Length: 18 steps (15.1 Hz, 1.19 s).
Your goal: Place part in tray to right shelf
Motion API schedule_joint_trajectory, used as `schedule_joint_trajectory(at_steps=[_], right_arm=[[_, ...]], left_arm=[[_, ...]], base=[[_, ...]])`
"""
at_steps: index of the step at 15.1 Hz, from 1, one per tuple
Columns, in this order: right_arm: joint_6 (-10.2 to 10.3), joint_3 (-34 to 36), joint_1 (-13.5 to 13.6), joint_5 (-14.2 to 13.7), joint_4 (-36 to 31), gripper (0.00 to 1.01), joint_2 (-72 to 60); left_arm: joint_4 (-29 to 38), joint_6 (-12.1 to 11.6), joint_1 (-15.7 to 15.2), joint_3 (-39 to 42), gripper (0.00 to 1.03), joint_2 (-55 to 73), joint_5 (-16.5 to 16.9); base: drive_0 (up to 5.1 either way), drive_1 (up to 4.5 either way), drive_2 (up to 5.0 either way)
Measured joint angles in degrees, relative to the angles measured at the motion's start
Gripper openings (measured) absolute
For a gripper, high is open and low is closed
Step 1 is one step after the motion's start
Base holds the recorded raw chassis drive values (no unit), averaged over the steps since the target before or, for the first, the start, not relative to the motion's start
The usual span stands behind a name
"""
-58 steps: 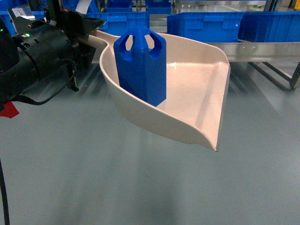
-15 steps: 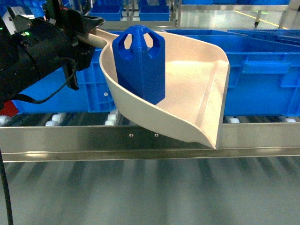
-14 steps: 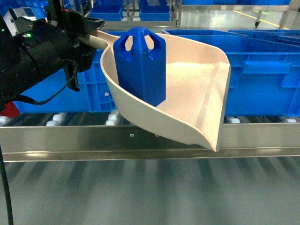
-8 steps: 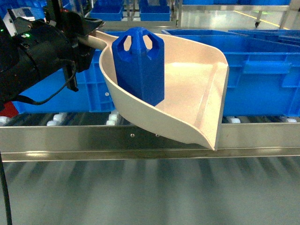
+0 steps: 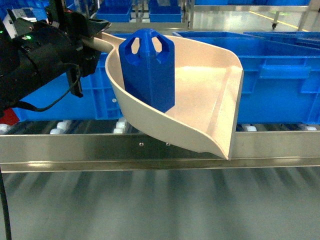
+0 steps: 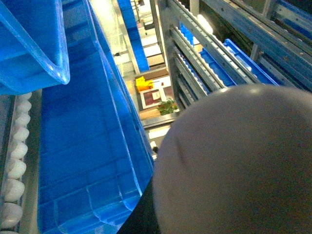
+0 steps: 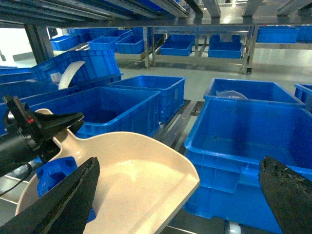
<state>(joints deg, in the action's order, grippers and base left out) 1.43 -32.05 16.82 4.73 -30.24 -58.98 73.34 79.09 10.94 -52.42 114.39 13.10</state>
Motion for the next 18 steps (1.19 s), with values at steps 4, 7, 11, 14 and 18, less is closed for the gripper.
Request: schedule_joint_trajectory(at_steps=[4, 7, 11, 14, 18], right_arm=[[0.0, 0.0, 0.0, 0.0, 0.0, 0.98, 0.0], [0.0, 0.0, 0.0, 0.0, 0.0, 0.98, 0.0], [0.0, 0.0, 0.0, 0.0, 0.0, 0.98, 0.0], [0.0, 0.0, 0.0, 0.0, 0.0, 0.98, 0.0], [0.0, 0.0, 0.0, 0.0, 0.0, 0.98, 0.0]], left_arm=[[0.0, 0.0, 0.0, 0.0, 0.13, 0.0, 0.0], [0.0, 0.0, 0.0, 0.0, 0.13, 0.0, 0.0], [0.0, 0.0, 0.0, 0.0, 0.13, 0.0, 0.0], [0.0, 0.0, 0.0, 0.0, 0.13, 0.0, 0.0], [0.0, 0.0, 0.0, 0.0, 0.13, 0.0, 0.0]], base=[[0.0, 0.00, 0.0], [0.0, 0.00, 0.0], [0.0, 0.00, 0.0], [0.0, 0.00, 0.0], [0.0, 0.00, 0.0]])
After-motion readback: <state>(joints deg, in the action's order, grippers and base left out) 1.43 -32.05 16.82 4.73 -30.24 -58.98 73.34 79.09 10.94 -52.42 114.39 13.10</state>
